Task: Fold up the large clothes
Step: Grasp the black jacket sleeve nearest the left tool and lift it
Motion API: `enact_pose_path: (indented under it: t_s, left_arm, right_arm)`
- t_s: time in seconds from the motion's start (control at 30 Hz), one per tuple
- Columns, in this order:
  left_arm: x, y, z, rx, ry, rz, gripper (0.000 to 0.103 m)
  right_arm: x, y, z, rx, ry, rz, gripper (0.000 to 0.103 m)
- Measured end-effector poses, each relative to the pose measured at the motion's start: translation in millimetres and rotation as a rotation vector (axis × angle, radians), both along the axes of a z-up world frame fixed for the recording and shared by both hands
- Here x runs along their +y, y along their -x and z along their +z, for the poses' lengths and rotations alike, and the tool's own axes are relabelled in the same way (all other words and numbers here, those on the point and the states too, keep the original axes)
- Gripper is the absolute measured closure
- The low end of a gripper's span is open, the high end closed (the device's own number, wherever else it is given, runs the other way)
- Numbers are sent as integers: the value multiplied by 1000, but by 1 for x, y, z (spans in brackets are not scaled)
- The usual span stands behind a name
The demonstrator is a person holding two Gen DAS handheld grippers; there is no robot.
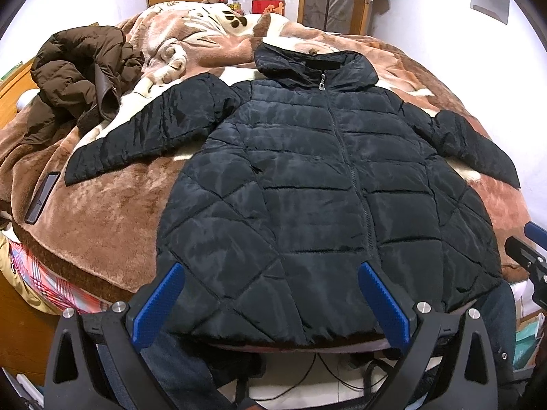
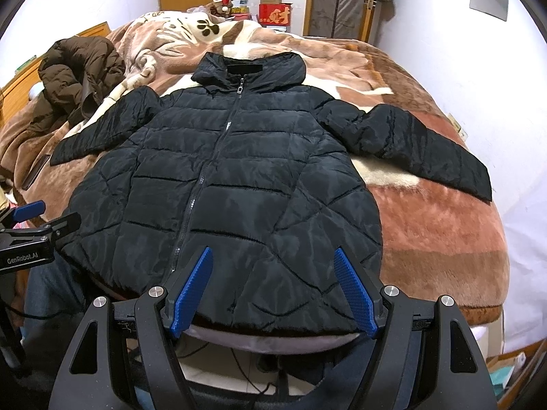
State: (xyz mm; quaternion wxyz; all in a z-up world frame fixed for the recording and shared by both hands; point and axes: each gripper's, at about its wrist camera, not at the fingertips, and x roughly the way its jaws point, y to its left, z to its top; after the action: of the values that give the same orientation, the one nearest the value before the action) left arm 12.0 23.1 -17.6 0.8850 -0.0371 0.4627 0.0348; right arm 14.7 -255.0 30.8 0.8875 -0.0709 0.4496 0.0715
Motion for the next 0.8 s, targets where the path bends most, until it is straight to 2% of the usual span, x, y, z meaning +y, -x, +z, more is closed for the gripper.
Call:
enact_pose_path:
  t_s: [0.47,0.73,0.8]
  left_arm:
    - [62,-56,-21,1,-11,70,0]
    - [132,-102,-41,-2,13,214,2]
    - [154,-114,-49,9,58,238,2]
  right_arm:
    - [25,-72,-14,6,-8,74,30]
    - [43,-123,-36,38,-39,108,29]
    - [49,-135,-44,60,-41,122,29]
